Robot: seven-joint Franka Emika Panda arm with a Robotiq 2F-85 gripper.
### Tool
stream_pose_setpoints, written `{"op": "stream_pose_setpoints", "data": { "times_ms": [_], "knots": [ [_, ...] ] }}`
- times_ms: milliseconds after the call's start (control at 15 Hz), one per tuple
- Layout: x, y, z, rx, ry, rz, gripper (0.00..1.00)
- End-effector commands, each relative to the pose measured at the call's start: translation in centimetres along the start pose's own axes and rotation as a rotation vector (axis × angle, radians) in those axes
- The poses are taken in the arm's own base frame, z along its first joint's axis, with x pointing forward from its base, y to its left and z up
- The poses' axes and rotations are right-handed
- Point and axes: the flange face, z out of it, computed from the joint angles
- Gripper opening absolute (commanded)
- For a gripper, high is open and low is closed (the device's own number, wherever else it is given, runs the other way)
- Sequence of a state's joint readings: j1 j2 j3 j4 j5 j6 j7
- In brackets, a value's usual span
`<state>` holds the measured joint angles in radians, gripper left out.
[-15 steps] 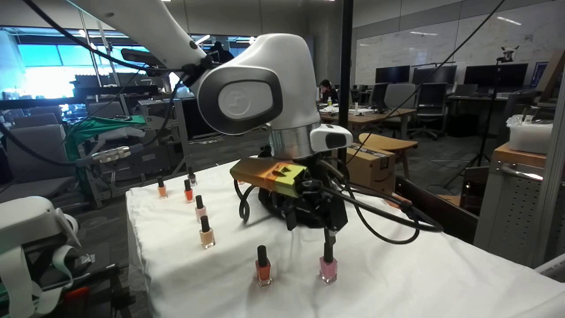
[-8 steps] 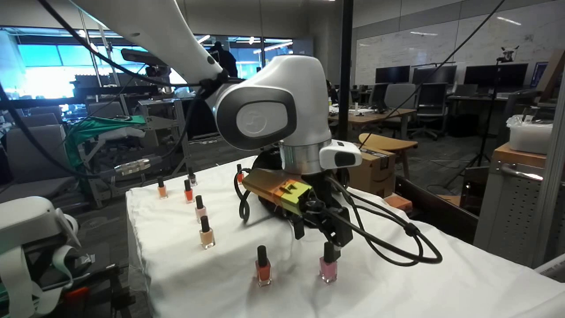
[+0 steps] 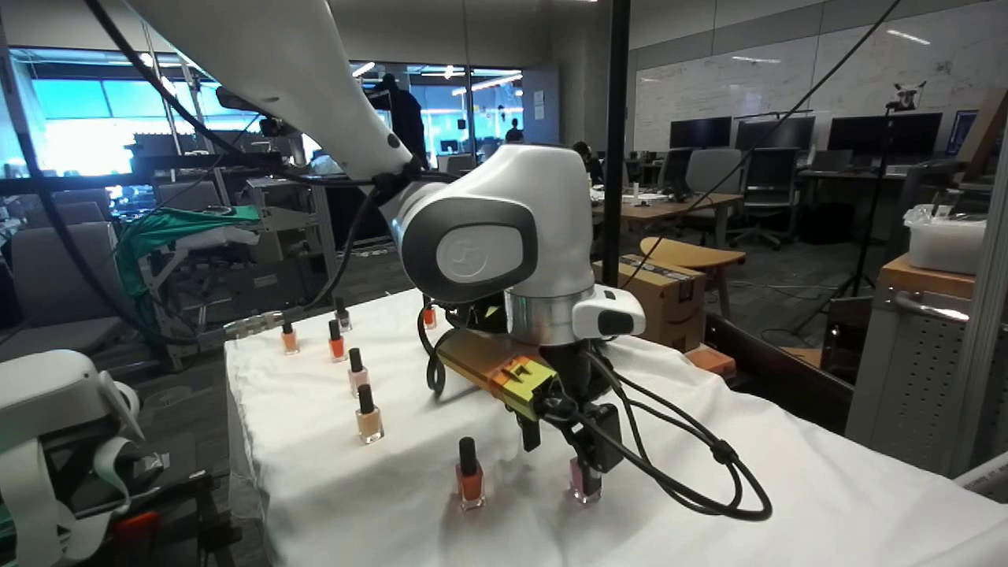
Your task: Put all the nail polish in the black bag
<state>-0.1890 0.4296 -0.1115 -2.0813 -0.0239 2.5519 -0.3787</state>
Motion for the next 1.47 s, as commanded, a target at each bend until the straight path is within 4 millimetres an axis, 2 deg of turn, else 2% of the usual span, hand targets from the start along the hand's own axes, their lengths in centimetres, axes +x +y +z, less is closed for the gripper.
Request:
{"op": "stream_pose_setpoints", "data": {
  "times_ms": [0,400,1000,1400],
  "knots": [
    [1.3,0.4,0.9,-0.005,0.034,0.019,1.00],
    [1.7,1.2,1.7,-0.025,0.036,0.038,1.00],
    [2.6,2.2,-1.0,-0.053,0.099,0.041,1.00],
    [3.4,2.3,0.2,-0.059,0.080,0.042,1.00]
  ]
}}
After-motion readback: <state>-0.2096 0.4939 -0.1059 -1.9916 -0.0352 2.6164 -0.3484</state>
